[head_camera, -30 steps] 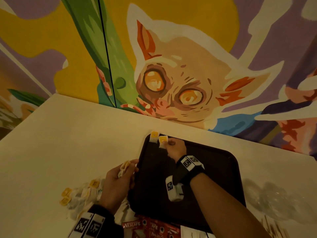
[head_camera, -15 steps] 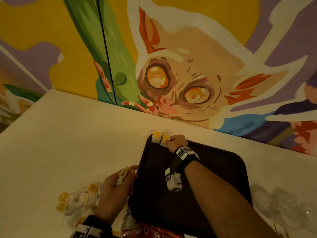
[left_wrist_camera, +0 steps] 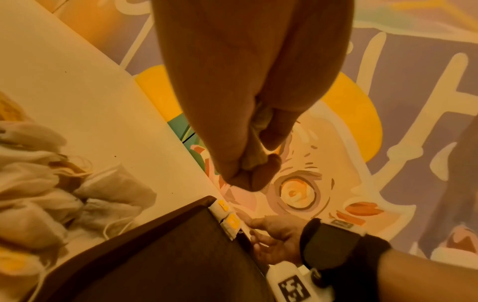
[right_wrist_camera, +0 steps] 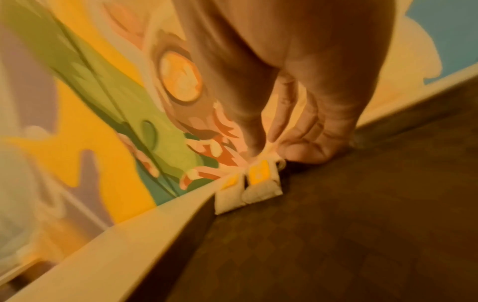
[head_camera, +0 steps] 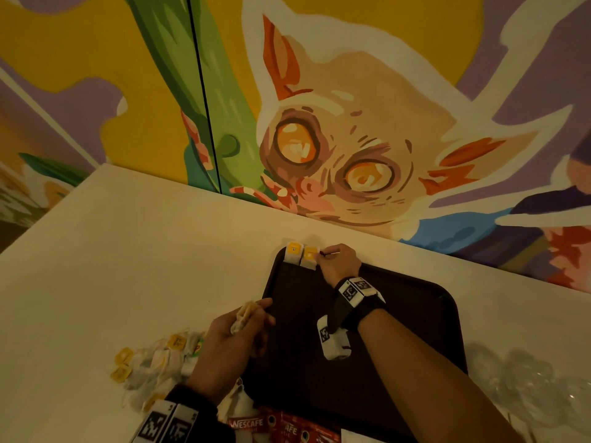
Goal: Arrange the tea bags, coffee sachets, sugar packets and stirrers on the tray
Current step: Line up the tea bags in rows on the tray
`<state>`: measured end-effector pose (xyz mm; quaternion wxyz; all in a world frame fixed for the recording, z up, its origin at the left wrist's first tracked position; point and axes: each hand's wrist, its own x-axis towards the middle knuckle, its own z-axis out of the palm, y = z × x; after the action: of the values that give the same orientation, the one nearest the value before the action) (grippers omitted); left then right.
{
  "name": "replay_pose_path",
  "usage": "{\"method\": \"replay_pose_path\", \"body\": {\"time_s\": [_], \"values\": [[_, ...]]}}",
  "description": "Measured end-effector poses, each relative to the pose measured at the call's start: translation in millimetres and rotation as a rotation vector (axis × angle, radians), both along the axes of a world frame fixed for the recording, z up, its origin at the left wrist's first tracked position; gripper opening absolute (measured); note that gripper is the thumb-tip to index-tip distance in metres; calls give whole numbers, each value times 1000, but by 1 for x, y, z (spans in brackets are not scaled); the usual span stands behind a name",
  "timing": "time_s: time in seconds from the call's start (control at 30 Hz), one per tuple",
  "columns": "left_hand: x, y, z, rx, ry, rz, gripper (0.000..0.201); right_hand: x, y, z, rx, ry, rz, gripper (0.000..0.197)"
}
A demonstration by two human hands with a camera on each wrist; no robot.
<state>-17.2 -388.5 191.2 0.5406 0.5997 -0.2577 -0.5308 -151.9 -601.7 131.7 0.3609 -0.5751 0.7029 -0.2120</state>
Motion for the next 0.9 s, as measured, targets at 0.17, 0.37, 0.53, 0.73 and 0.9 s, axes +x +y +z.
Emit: {"method": "replay_pose_path", "body": {"time_s": [0.17,0.37,0.53,0.73,0.9], "values": [[-3,3,13,-83,-40,-136,33,-5,59,56,-40,-270,451,11],[-11,17,30,-128,-88,-269,33,-28,124,112,-11,-437,742,13],[-17,35,42,-133,-165,-418,30,-47,151,119,-28,-381,792,16],[-26,55,51,-171,-198,-503,29,-64,176,123,-27,-434,787,10],[-36,67,56,-155,-152,-513,18,-72,193,120,-42,-533,656,6]]}}
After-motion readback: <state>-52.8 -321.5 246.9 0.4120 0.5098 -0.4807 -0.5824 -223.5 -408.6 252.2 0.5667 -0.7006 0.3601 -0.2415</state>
